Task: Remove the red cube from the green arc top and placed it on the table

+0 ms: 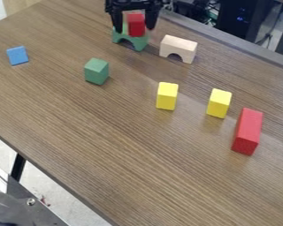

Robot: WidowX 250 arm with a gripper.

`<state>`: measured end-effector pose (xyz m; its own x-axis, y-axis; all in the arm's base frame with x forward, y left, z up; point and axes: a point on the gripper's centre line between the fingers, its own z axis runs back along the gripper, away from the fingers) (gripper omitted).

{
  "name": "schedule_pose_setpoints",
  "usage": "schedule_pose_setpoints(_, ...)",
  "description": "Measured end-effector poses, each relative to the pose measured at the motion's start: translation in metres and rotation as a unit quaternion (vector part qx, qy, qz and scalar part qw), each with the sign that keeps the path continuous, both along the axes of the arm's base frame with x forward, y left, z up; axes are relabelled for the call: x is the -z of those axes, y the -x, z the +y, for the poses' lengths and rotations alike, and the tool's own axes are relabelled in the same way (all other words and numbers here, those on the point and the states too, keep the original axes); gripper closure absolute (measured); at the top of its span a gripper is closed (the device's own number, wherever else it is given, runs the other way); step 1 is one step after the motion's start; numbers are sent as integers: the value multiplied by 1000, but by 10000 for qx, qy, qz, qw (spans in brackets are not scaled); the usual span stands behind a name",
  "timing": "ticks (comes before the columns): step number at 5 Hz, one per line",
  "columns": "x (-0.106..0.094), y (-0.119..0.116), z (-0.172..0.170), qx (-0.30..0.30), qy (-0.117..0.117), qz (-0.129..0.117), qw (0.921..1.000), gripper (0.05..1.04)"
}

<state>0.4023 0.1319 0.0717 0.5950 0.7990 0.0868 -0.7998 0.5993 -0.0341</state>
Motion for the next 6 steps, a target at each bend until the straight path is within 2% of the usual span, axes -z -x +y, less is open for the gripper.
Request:
schedule_pose_setpoints(1,2,-3,5,81,-1,11,10000,122)
schedule_pose_setpoints(2,11,-1,5,83,1,-5,10000,403)
schedule_pose_setpoints(3,-8,4,-9,275,4,-263,9993,495)
schedule_pose_setpoints(4,-49,5,-42,819,-85,-785,9935,495)
schedule_pose_setpoints(5,-84,8,-96,1707,-114,-1229,9776,495)
schedule_pose_setpoints(6,-104,19,-143,2429,12,-1529,9579,495)
